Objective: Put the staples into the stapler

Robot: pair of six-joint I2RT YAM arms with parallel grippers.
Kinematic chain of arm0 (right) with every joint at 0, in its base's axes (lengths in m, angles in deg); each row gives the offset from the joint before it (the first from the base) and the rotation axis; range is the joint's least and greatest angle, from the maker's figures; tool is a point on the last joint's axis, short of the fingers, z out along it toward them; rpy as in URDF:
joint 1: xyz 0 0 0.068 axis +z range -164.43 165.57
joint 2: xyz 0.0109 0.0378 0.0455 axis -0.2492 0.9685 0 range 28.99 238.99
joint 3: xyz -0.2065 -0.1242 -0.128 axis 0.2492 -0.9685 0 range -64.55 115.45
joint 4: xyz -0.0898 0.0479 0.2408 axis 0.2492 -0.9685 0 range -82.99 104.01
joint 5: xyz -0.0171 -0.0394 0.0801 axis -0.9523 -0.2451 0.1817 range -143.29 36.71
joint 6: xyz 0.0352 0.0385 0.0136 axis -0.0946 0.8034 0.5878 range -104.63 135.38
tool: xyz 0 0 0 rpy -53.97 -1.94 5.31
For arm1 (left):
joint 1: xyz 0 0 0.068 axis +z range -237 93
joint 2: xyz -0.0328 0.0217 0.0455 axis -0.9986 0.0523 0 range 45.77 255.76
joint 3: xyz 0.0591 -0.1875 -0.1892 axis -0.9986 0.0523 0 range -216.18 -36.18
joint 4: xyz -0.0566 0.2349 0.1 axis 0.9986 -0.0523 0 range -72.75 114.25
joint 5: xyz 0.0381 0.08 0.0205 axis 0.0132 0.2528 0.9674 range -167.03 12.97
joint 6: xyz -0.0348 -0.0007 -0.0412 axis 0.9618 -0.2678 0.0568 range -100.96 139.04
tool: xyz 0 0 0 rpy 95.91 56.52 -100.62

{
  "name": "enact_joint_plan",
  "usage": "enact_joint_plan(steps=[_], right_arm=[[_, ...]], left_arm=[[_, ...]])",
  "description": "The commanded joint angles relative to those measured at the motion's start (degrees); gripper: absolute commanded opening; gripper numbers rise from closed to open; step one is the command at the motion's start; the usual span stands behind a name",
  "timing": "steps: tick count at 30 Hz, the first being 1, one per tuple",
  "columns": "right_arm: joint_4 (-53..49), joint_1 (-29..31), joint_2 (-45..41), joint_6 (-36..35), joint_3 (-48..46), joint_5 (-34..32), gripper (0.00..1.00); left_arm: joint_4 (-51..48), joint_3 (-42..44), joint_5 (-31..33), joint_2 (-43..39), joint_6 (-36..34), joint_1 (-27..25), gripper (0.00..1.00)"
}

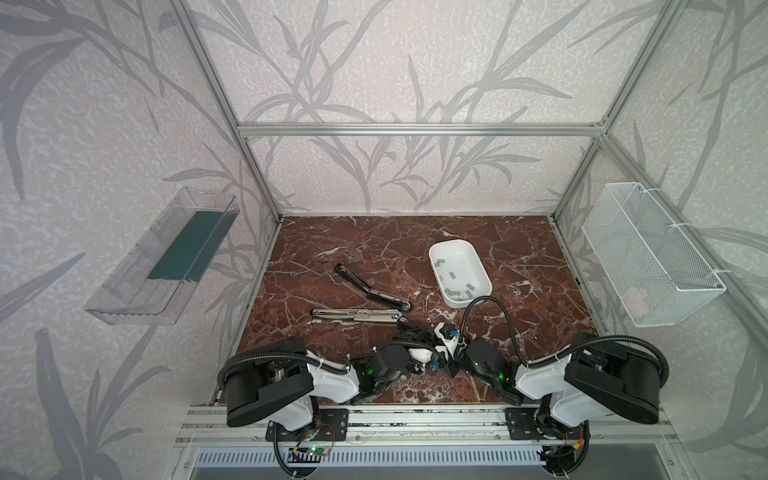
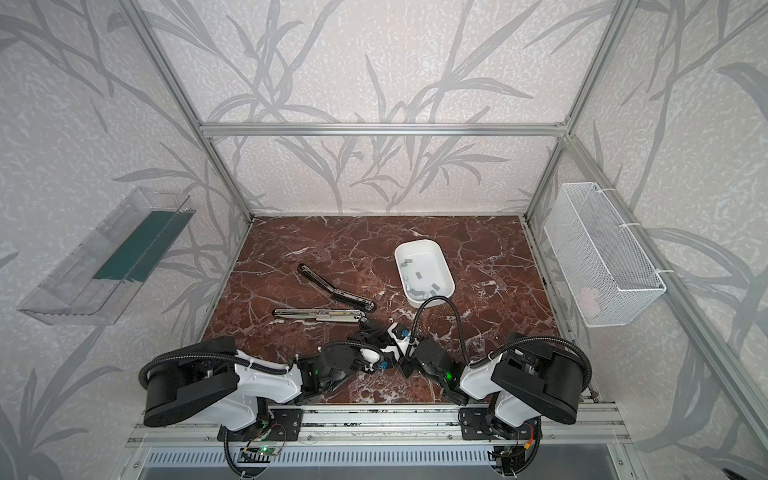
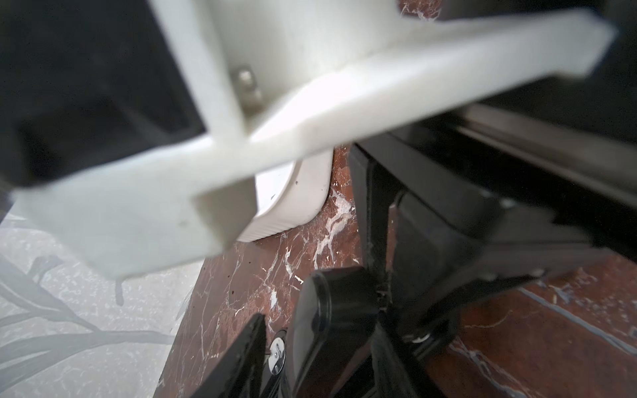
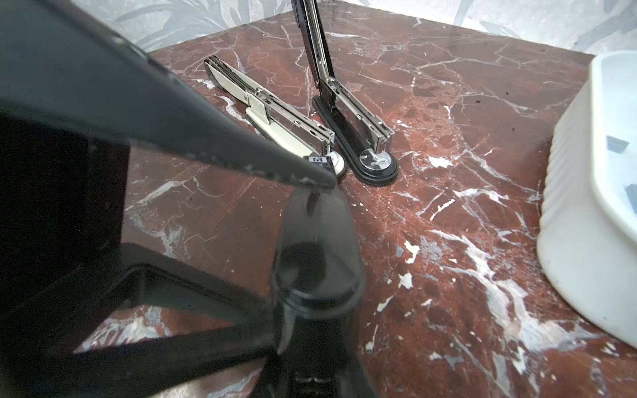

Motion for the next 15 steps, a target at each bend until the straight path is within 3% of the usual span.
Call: enact_joint_plan(steps=[1,8,15], right_arm=[[-0.13,1.53,1.88,-0.46,0.13,4.69,0.00],[1.88,2.41,4.83,-0.45,0.04,4.02,0.00],[3.32,4.17,9.35,-0.31,0.48,2.16,0.00]], left_arm=[[7.37,-3.72,2.14,-6.31,3.82,2.92,0.50],[0.21,-4.32,-2.17,-13.35,10.31,9.34,0.47],[-1.35,-4.71,-1.72,-14.72,11.63,10.76,0.47]])
